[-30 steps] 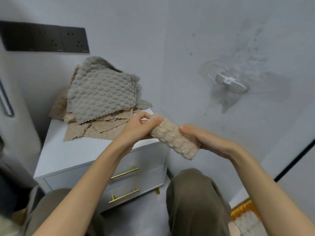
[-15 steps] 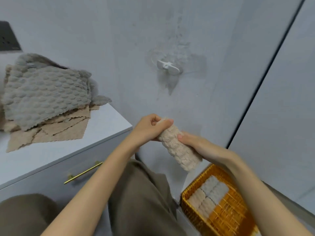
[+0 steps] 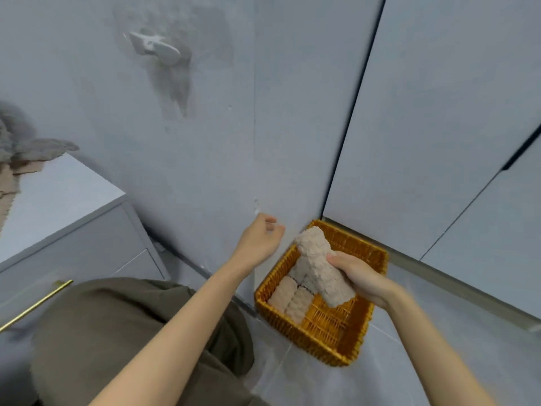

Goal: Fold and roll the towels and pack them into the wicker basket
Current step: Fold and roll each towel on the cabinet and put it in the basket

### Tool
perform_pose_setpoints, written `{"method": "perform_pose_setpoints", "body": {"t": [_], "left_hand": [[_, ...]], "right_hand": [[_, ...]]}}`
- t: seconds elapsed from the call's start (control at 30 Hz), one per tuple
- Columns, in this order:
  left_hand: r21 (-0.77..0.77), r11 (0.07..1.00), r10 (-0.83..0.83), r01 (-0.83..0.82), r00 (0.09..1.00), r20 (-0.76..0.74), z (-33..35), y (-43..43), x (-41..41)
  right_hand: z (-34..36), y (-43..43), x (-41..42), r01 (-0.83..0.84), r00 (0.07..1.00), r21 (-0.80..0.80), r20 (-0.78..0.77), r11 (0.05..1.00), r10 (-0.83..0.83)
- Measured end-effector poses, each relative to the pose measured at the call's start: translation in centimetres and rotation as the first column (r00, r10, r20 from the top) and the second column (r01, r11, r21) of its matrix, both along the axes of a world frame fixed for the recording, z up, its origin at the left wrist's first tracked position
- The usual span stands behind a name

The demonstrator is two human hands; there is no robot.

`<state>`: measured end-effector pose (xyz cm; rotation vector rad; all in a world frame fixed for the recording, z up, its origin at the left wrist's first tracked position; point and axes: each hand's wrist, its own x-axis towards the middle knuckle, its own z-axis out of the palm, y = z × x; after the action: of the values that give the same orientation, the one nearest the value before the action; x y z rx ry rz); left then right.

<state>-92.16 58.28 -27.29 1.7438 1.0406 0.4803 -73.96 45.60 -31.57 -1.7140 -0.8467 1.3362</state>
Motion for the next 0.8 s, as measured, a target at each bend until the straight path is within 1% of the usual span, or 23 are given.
{"method": "perform_pose_setpoints", "body": {"t": [0.07, 0.17, 0.27, 0.3, 0.37, 0.4, 0.43, 0.47, 0.53, 0.57, 0.63, 0.73, 0.8], "left_hand": [[0.001, 0.999, -0.039, 0.039, 0.996, -0.076, -2.4, -0.1, 1.1], [-0.007, 0.991, -0.136, 0.137, 0.975, -0.178, -6.4, -0.8, 2.3], [-0.016, 0.963, -0.261, 0.268, 0.921, -0.288, -9.9, -1.6, 2.8], [0.012, 0.950, -0.291, 0.313, 0.897, -0.333, -10.6, -1.7, 3.1], [0.086, 0.912, -0.325, 0.401, 0.835, -0.443, -12.4, -2.3, 2.8], [0.134, 0.885, -0.329, 0.446, 0.803, -0.497, -12.9, -2.7, 2.0], [0.154, 0.857, -0.336, 0.492, 0.759, -0.557, -12.8, -2.5, 1.7], [0.073, 0.819, -0.403, 0.569, 0.661, -0.633, -16.6, -2.6, 1.7], [0.063, 0.762, -0.407, 0.644, 0.552, -0.728, -17.7, -2.7, 0.4], [0.056, 0.743, -0.410, 0.667, 0.520, -0.749, -18.2, -2.7, -0.1], [0.062, 0.711, -0.421, 0.700, 0.494, -0.761, -18.6, -2.4, -0.3], [0.063, 0.690, -0.427, 0.722, 0.475, -0.770, -19.4, -2.0, -0.4], [0.061, 0.691, -0.429, 0.721, 0.476, -0.768, -19.7, -2.0, -0.4]], "right_hand": [[-4.0, -0.3, 1.5, 0.119, 0.992, -0.069, -0.036, 0.991, -0.121], [-9.3, -0.8, 2.5, 0.258, 0.960, -0.172, -0.068, 0.951, -0.272], [-13.4, -0.7, 2.7, 0.354, 0.915, -0.252, -0.107, 0.901, -0.389], [-14.1, -0.2, 2.9, 0.383, 0.900, -0.265, -0.111, 0.885, -0.422], [-16.0, 0.2, 3.0, 0.469, 0.835, -0.292, -0.160, 0.834, -0.526], [-16.3, 0.0, 2.6, 0.478, 0.818, -0.297, -0.191, 0.826, -0.542], [-16.1, 0.9, 3.0, 0.498, 0.802, -0.319, -0.184, 0.807, -0.568], [-20.6, 0.4, 2.6, 0.531, 0.745, -0.406, -0.195, 0.744, -0.638], [-22.0, 0.7, 2.2, 0.545, 0.730, -0.476, -0.135, 0.690, -0.670], [-22.9, 0.6, 1.8, 0.550, 0.712, -0.500, -0.138, 0.669, -0.688], [-24.6, 1.2, 1.6, 0.585, 0.679, -0.518, -0.107, 0.624, -0.726], [-26.1, 2.1, 0.8, 0.609, 0.597, -0.565, -0.136, 0.557, -0.791], [-27.0, 2.5, 0.3, 0.619, 0.574, -0.576, -0.131, 0.533, -0.808]]}}
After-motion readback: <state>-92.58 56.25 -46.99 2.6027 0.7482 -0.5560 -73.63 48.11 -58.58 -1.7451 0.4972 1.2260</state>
